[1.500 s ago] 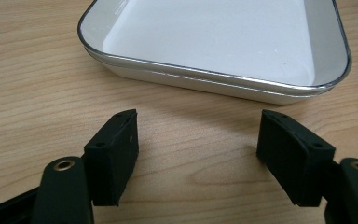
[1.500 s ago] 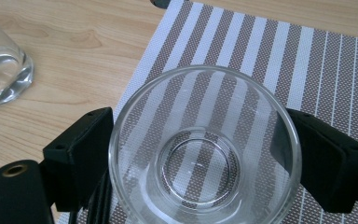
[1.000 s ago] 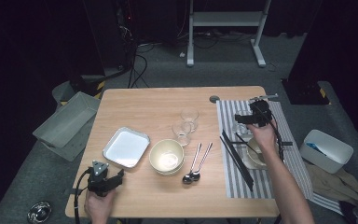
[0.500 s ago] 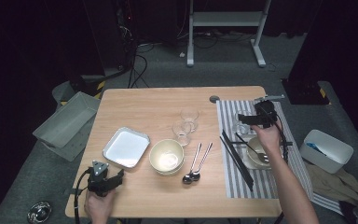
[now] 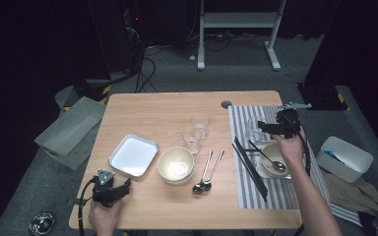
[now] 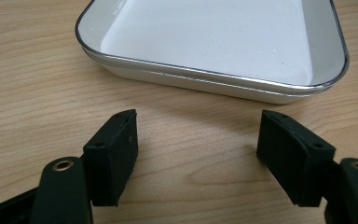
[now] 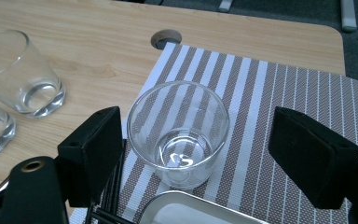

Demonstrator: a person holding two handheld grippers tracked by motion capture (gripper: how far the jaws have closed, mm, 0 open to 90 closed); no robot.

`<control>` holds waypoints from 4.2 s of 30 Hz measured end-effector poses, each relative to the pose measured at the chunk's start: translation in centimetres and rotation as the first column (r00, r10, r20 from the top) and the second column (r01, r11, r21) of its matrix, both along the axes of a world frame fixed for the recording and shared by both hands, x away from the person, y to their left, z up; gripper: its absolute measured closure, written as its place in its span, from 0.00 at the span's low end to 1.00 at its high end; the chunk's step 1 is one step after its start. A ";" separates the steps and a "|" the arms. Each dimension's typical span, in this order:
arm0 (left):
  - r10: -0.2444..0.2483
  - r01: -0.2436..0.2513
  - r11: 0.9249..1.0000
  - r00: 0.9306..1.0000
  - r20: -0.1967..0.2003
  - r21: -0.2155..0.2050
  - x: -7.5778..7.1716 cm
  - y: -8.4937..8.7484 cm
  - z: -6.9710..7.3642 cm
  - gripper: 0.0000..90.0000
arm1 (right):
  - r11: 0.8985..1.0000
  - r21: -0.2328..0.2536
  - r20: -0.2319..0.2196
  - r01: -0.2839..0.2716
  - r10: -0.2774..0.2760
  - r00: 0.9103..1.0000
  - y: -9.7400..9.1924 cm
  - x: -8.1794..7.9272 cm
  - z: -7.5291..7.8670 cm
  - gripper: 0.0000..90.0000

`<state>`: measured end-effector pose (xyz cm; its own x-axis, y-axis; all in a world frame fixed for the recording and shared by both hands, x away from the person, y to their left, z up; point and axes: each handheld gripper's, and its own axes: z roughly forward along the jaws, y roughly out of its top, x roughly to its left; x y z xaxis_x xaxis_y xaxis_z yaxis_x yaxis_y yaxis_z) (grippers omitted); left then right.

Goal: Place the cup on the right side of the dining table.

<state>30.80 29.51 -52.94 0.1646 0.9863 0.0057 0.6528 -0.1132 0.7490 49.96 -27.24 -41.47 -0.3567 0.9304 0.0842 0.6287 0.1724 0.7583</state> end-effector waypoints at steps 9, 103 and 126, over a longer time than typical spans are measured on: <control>-0.001 0.001 1.000 1.000 -0.001 0.000 0.0 0.0 0.0 0.33 | 1.000 -0.002 0.037 -0.023 0.023 0.999 -0.8 -1.8 0.7 0.21; 0.009 -0.009 1.000 1.000 0.000 0.001 0.0 0.0 0.0 0.33 | 0.972 0.172 0.181 -0.163 0.131 0.975 0.4 -16.7 -3.6 0.30; 0.009 -0.009 1.000 1.000 0.000 0.000 0.0 0.0 0.0 0.33 | 0.964 0.169 0.174 -0.205 0.175 0.969 2.9 -17.0 -5.0 0.31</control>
